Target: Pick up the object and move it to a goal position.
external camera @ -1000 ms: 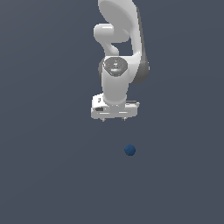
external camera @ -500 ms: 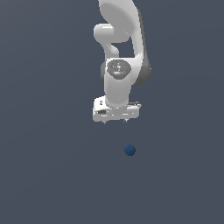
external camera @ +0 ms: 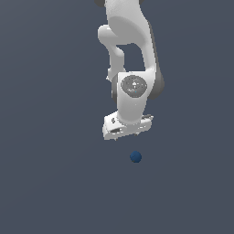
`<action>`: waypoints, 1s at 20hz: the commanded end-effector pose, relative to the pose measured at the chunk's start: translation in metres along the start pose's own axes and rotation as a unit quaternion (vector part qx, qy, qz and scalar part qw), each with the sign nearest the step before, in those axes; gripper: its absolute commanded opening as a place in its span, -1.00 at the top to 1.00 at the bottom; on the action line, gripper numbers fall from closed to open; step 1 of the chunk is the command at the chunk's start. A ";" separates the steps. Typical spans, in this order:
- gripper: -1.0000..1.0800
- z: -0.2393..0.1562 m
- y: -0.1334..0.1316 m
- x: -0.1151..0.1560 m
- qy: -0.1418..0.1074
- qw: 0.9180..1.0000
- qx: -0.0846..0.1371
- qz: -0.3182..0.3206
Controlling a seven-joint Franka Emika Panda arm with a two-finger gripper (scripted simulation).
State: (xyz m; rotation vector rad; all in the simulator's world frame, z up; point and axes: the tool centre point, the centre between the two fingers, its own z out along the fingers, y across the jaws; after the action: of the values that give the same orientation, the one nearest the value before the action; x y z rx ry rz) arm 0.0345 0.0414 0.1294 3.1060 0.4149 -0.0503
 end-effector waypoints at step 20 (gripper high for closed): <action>-0.92 0.046 -0.034 0.072 0.016 0.989 -0.001 -0.145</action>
State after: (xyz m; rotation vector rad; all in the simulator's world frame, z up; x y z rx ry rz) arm 0.0928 0.0917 0.0814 3.0225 0.8572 -0.0018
